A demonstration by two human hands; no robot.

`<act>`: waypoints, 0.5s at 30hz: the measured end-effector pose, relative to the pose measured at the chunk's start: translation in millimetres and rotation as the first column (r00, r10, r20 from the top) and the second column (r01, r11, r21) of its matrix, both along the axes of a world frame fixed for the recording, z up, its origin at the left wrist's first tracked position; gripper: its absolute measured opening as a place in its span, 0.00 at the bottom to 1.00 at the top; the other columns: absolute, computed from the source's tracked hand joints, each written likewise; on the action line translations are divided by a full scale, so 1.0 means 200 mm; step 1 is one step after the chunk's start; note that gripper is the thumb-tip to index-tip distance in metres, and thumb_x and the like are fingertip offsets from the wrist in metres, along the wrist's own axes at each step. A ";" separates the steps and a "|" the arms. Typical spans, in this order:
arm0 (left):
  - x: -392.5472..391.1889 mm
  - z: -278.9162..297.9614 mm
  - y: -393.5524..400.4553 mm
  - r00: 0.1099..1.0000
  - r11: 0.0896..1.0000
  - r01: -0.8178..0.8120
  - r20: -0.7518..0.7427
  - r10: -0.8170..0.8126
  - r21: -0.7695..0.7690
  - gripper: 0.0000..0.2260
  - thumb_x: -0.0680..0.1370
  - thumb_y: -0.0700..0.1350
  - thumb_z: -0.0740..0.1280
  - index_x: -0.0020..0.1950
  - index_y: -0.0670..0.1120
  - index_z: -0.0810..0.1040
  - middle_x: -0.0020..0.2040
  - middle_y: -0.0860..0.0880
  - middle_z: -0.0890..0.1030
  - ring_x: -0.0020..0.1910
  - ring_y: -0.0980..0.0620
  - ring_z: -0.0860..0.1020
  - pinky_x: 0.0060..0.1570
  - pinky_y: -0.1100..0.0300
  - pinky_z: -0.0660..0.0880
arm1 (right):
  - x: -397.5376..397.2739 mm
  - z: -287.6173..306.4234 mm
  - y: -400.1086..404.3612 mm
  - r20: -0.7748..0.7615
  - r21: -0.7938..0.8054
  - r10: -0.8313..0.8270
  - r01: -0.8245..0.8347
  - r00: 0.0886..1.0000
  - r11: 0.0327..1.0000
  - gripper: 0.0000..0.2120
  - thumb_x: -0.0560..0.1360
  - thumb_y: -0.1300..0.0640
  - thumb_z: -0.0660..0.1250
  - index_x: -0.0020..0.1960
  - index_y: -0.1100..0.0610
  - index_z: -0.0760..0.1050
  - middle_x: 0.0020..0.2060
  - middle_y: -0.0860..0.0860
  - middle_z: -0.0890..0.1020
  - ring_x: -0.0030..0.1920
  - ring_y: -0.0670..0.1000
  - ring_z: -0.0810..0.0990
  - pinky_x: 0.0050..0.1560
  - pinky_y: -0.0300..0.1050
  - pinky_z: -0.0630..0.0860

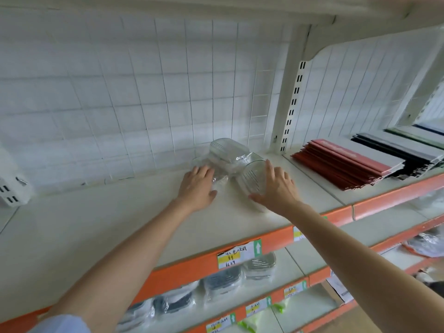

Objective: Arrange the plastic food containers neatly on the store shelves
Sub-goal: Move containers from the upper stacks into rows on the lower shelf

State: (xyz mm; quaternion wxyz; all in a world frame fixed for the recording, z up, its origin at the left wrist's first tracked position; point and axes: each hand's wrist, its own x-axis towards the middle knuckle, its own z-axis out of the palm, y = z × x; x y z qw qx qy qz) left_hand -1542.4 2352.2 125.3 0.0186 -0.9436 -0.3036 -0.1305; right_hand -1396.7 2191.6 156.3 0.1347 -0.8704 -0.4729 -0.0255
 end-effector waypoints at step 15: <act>-0.57 0.09 0.00 0.988 0.996 -0.050 -0.152 0.038 -0.079 0.35 0.64 0.71 0.67 0.57 0.45 0.67 0.60 0.49 0.67 0.63 0.47 0.65 0.65 0.48 0.60 | -0.26 -0.03 0.18 -0.195 -0.287 0.319 -0.365 0.927 0.886 0.47 0.67 0.42 0.72 0.75 0.56 0.50 0.70 0.57 0.60 0.70 0.58 0.59 0.68 0.53 0.57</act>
